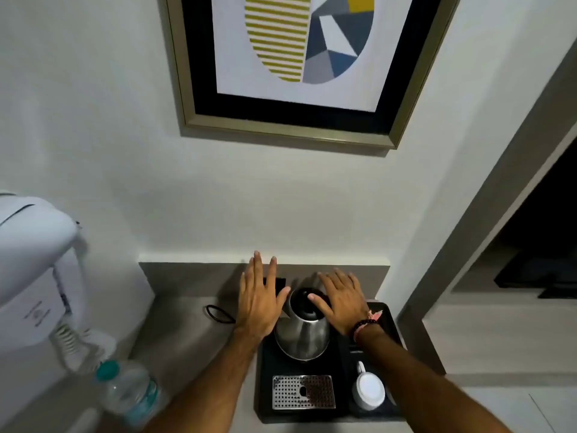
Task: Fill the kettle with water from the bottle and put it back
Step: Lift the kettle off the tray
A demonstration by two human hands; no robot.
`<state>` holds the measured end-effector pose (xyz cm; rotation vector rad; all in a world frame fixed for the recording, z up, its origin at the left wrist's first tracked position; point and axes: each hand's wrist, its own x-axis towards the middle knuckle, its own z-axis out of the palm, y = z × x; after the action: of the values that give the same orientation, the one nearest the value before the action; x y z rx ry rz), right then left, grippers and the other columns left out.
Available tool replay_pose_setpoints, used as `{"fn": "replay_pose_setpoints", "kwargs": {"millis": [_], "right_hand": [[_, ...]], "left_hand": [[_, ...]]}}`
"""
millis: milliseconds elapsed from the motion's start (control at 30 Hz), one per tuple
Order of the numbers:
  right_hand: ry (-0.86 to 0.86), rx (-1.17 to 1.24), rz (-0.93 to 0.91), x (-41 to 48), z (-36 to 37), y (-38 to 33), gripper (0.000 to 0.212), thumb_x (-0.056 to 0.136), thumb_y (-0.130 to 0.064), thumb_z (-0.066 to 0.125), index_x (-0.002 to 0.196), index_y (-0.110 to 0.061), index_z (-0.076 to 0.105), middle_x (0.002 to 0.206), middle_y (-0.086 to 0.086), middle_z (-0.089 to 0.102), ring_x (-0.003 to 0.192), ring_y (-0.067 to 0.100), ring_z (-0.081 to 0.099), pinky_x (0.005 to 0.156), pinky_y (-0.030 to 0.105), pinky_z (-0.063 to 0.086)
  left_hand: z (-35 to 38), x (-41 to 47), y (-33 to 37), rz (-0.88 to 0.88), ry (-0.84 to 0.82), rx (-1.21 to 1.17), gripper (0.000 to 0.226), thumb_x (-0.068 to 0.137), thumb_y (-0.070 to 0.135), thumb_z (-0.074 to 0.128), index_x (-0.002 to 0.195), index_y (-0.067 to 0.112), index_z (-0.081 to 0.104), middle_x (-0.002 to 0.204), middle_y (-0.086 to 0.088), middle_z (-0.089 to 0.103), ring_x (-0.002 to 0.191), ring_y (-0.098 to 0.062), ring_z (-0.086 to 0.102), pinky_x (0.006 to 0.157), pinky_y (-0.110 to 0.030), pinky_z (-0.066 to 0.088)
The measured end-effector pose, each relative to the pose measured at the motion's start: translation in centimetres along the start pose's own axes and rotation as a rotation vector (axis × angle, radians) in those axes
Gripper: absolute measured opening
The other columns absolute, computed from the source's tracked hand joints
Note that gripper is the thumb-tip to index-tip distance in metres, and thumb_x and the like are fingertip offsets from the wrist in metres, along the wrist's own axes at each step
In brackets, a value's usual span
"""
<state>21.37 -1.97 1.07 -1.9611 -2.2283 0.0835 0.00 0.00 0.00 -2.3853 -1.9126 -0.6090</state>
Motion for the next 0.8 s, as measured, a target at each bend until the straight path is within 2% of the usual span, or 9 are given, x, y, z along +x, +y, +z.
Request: {"fn": "replay_pose_setpoints", "kwargs": {"millis": [67,167,233,333,433,500,567,700,800], "right_hand": [[-0.043,-0.015,0.047,0.0,0.8,0.0,0.084,0.085,-0.078,0.014,0.137,-0.023,0.051,0.138,0.007,0.06,0.14,0.028,0.039,0.119,0.049,0.015],[-0.094,-0.026,0.148,-0.3,1.7,-0.3,0.085,0.078,-0.087,0.017,0.118,-0.025,0.06,0.115,0.004,0.07,0.115,0.026,0.058,0.109,0.05,0.028],[-0.085,0.033,0.209,-0.2,1.7,-0.7,0.086,0.073,-0.092,0.022,0.111,-0.025,0.062,0.107,0.003,0.07,0.106,0.026,0.062,0.101,0.046,0.037],[-0.095,0.1,0.278,0.1,1.2,-1.2,0.09,0.067,-0.094,0.031,0.108,-0.021,0.063,0.105,0.008,0.068,0.104,0.031,0.061,0.093,0.044,0.046],[-0.118,0.136,0.309,0.5,0.9,-1.7,0.088,0.067,-0.091,0.038,0.107,-0.017,0.063,0.105,0.011,0.067,0.101,0.032,0.061,0.088,0.042,0.05],[-0.119,0.139,0.321,0.7,0.9,-1.8,0.084,0.071,-0.086,0.04,0.107,-0.014,0.063,0.105,0.012,0.067,0.1,0.032,0.061,0.087,0.041,0.051],[-0.121,0.133,0.331,0.7,1.1,-1.9,0.08,0.074,-0.082,0.041,0.109,-0.013,0.063,0.106,0.013,0.067,0.1,0.033,0.061,0.087,0.041,0.05],[-0.137,0.143,0.317,0.7,1.0,-1.6,0.073,0.077,-0.077,0.042,0.106,-0.013,0.062,0.103,0.012,0.066,0.098,0.032,0.06,0.086,0.041,0.049],[-0.128,0.184,0.305,0.6,1.0,-1.4,0.07,0.077,-0.076,0.038,0.098,-0.014,0.063,0.096,0.009,0.065,0.092,0.031,0.06,0.083,0.041,0.049]], "left_hand": [[0.7,-0.5,0.1,-0.045,-0.063,-0.015,0.077,0.096,0.061,0.031,0.157,0.017,0.014,0.165,-0.02,0.004,0.152,-0.035,0.013,0.118,-0.051,0.027],[2.2,-1.5,0.0,-0.087,-0.13,-0.044,0.074,0.098,0.059,0.027,0.158,0.017,0.012,0.166,-0.017,0.004,0.152,-0.032,0.016,0.118,-0.049,0.029],[2.7,-1.9,-0.1,-0.108,-0.191,-0.057,0.071,0.1,0.056,0.025,0.157,0.016,0.013,0.166,-0.015,0.005,0.151,-0.029,0.018,0.116,-0.047,0.032],[3.2,-2.2,-0.2,-0.141,-0.304,-0.07,0.067,0.102,0.052,0.024,0.156,0.014,0.018,0.166,-0.012,0.009,0.15,-0.028,0.023,0.114,-0.046,0.035],[3.4,-2.5,-0.1,-0.166,-0.347,-0.134,0.059,0.103,0.048,0.026,0.148,0.012,0.039,0.161,-0.012,0.029,0.142,-0.03,0.037,0.11,-0.046,0.04],[3.4,-2.5,0.1,-0.206,-0.336,-0.225,0.053,0.103,0.046,0.029,0.127,0.011,0.061,0.144,-0.013,0.052,0.128,-0.03,0.052,0.101,-0.043,0.047],[3.5,-2.5,0.2,-0.258,-0.313,-0.293,0.052,0.102,0.047,0.031,0.103,0.012,0.07,0.114,-0.011,0.068,0.105,-0.03,0.064,0.086,-0.042,0.052],[3.8,-2.5,0.6,-0.453,-0.265,-0.55,0.046,0.099,0.047,0.043,0.085,0.015,0.073,0.082,-0.005,0.074,0.074,-0.025,0.07,0.071,-0.043,0.059],[4.1,-2.4,1.0,-0.566,-0.247,-0.686,0.043,0.096,0.043,0.05,0.076,0.012,0.072,0.068,-0.004,0.071,0.064,-0.023,0.07,0.065,-0.045,0.061]]}}
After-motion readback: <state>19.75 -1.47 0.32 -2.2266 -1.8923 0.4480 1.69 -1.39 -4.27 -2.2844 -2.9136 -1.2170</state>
